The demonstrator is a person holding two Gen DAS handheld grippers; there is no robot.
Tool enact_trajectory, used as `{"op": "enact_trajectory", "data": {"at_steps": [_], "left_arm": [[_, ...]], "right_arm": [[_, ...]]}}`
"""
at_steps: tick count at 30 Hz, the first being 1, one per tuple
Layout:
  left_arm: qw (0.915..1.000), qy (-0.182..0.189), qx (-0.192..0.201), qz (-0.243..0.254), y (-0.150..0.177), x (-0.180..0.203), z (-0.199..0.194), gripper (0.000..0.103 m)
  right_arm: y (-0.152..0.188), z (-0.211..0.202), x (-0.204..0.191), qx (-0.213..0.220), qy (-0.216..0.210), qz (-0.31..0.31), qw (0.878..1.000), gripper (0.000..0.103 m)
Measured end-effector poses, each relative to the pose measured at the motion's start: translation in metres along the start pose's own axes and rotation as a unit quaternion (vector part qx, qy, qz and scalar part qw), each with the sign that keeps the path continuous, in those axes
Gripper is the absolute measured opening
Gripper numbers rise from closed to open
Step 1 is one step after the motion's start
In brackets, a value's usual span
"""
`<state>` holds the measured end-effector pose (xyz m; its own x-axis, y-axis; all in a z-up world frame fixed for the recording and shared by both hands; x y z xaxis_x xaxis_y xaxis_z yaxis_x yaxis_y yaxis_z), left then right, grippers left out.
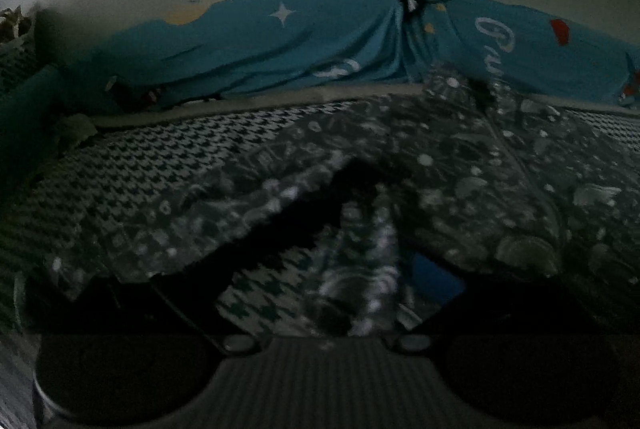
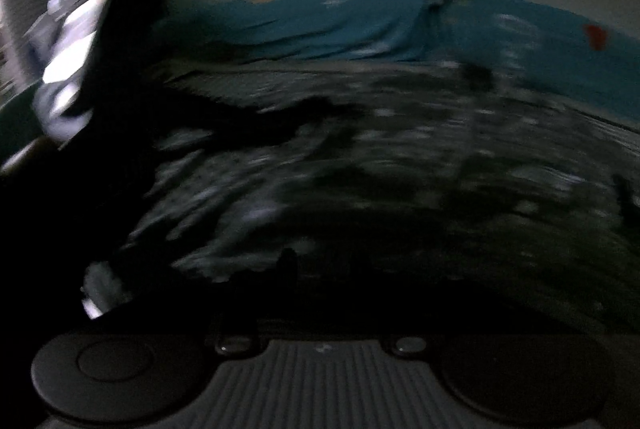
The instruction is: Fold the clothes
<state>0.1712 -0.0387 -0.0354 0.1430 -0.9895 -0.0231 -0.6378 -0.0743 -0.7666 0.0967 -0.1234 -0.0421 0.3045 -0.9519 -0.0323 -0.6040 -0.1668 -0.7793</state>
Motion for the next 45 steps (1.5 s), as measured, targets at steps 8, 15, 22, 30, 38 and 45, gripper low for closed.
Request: {"op": "enact_trajectory", "data": {"at_steps": [8, 15, 22, 30, 38, 45], "left_arm": [[0.9997, 0.017, -0.007, 0.013, 0.025, 0.022, -0.007, 0.101], [0.9996, 0.016, 0.001, 0.021, 0.039, 0.028, -0.014, 0.101], [0.9998, 0.018, 0.001, 0.011, 0.047, 0.026, -0.019, 0.102], [0.9999, 0.017, 0.0, 0.0, 0.056, 0.022, -0.022, 0.103], [0.9999, 0.01, -0.004, -0.012, 0.058, 0.019, -0.022, 0.103], [0.9998, 0.008, -0.006, -0.016, 0.058, 0.021, -0.022, 0.103]], "right_arm": [[0.019, -0.037, 0.072, 0.015, 0.117, 0.108, 0.987, 0.036], [0.051, -0.066, 0.108, 0.003, 0.177, 0.174, 0.969, 0.042], [0.08, -0.08, 0.115, -0.024, 0.169, 0.231, 0.958, 0.046], [0.095, -0.074, 0.108, -0.052, 0.146, 0.256, 0.954, 0.046], [0.099, -0.071, 0.108, -0.046, 0.144, 0.257, 0.954, 0.027], [0.09, -0.084, 0.107, -0.014, 0.17, 0.247, 0.954, 0.013]]}}
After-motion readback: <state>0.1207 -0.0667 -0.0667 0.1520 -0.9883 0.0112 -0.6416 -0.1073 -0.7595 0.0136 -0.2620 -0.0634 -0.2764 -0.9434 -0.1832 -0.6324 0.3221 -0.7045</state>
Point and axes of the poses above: each gripper's, at about its wrist camera, not at the fingertips, and z roughly the way its jaws point, x to its right, y to its underside, the point moved 9 cm from there along z, roughly the way its jaws point, and after that the axes turned 4 degrees about -z, right-handed, at the moved point
